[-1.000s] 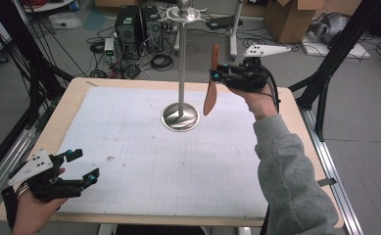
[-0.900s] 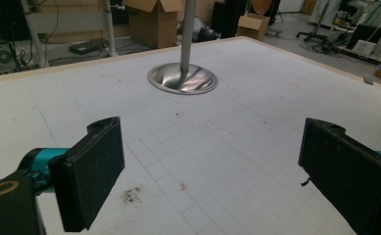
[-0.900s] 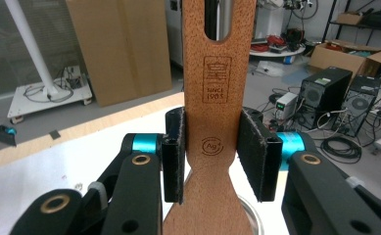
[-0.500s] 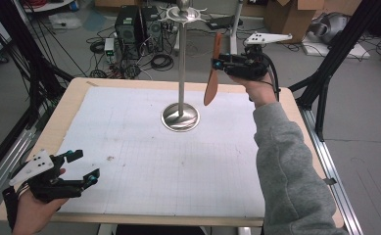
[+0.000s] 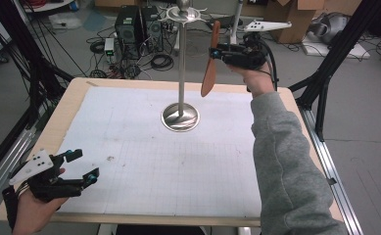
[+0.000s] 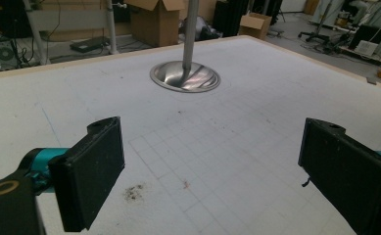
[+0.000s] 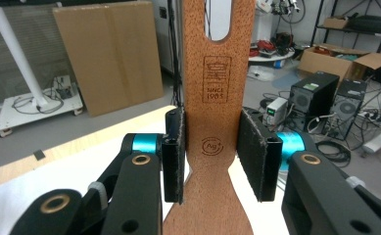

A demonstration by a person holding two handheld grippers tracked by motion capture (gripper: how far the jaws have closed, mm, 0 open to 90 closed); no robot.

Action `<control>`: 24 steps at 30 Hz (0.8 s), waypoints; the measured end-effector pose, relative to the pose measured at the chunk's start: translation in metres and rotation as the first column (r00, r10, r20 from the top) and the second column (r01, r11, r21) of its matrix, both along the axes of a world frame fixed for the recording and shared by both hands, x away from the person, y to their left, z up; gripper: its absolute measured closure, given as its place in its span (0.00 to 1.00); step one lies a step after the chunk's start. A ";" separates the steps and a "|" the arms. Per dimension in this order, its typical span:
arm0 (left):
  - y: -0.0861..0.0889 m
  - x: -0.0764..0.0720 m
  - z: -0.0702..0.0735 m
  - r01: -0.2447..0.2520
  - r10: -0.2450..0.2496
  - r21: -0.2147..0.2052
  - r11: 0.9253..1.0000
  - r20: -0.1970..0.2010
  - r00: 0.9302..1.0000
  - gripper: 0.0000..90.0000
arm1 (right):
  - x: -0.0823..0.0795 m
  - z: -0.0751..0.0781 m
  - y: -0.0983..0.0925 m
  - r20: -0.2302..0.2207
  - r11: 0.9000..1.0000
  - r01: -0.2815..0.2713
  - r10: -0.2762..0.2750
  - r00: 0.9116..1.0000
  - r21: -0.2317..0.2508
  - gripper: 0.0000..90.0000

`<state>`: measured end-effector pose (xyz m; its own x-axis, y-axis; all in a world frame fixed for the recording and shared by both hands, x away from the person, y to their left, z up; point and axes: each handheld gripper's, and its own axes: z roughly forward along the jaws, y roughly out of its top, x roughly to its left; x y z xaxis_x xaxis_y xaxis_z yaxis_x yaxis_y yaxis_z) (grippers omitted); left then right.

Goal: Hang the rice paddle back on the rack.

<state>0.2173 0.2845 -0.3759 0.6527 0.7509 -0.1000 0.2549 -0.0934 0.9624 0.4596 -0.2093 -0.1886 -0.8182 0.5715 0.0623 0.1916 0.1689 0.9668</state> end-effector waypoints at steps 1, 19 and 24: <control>0.000 0.000 0.001 -0.002 0.002 -0.001 1.000 0.001 1.000 0.11 | 0.001 0.002 0.001 0.003 1.000 -0.003 0.003 1.000 0.004 0.72; 0.004 -0.003 0.002 -0.014 0.014 0.000 1.000 0.004 1.000 0.11 | 0.004 0.013 0.010 -0.003 1.000 -0.010 0.010 1.000 0.016 0.72; 0.005 -0.003 0.002 -0.026 0.026 0.001 1.000 0.003 1.000 0.11 | 0.006 0.014 0.014 -0.001 1.000 -0.012 0.012 1.000 0.013 0.72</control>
<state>0.2142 0.2900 -0.3737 0.6337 0.7674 -0.0974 0.2542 -0.0876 0.9632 0.4661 -0.1951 -0.1744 -0.8252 0.5605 0.0702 0.1905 0.1591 0.9687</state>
